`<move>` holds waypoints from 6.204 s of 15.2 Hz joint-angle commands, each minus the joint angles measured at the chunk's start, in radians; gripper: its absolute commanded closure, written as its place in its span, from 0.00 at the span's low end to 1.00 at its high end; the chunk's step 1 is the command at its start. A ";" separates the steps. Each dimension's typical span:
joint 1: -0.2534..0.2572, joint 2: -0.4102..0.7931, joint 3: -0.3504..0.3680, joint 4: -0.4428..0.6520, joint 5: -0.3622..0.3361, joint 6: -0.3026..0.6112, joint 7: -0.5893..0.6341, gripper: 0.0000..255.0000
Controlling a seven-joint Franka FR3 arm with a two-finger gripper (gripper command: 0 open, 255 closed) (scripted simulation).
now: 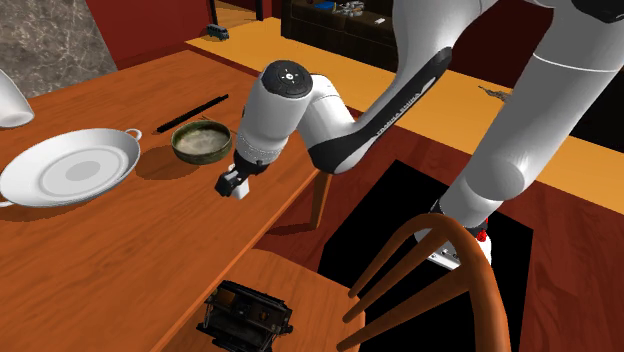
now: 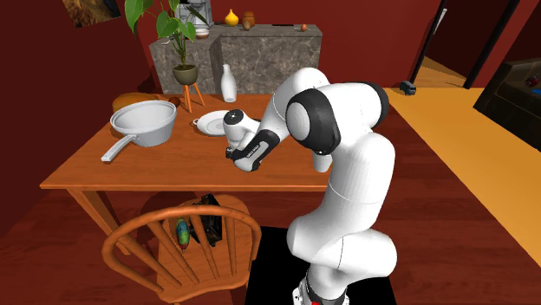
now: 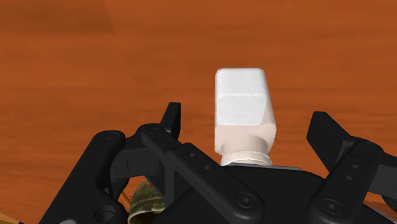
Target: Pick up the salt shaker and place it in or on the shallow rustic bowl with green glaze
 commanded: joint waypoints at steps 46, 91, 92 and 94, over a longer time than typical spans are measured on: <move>0.018 -0.283 -0.002 0.097 0.548 -0.219 -0.454 1.00; -0.025 0.170 -0.077 0.492 0.201 -0.288 -0.425 0.00; -0.024 0.170 -0.077 0.492 0.201 -0.287 -0.426 0.00; -0.024 0.170 -0.077 0.492 0.201 -0.287 -0.426 0.00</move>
